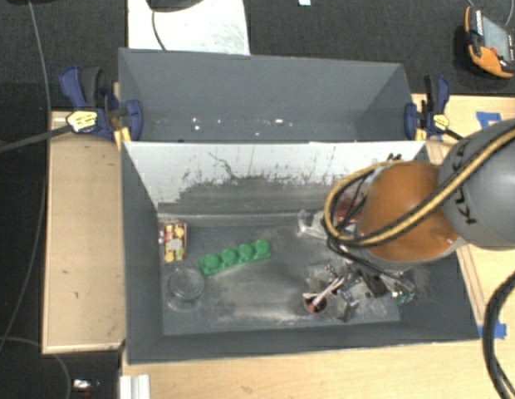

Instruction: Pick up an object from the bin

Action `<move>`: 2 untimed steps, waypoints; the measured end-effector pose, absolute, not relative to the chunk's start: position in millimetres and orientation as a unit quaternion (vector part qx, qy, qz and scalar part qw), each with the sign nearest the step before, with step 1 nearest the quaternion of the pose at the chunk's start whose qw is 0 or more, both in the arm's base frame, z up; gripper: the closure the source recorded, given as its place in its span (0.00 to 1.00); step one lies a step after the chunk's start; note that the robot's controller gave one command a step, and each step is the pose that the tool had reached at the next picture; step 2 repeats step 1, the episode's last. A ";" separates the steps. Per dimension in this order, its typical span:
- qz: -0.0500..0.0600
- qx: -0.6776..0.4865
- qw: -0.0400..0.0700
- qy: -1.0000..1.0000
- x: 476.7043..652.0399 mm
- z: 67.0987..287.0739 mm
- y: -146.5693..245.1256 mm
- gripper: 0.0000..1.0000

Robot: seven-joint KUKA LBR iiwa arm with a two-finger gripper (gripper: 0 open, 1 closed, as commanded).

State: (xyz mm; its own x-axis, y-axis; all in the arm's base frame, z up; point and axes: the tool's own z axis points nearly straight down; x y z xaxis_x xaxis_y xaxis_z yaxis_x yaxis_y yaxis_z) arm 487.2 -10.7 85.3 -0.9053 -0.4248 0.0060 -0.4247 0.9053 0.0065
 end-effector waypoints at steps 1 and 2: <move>-0.002 0.216 0.000 -0.976 489.4 123.9 -10.7 1.00; -0.002 0.216 0.000 -0.976 489.4 123.9 -10.7 1.00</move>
Offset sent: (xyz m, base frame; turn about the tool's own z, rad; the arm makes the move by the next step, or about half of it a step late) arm 0.0014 -0.0001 0.0842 0.0012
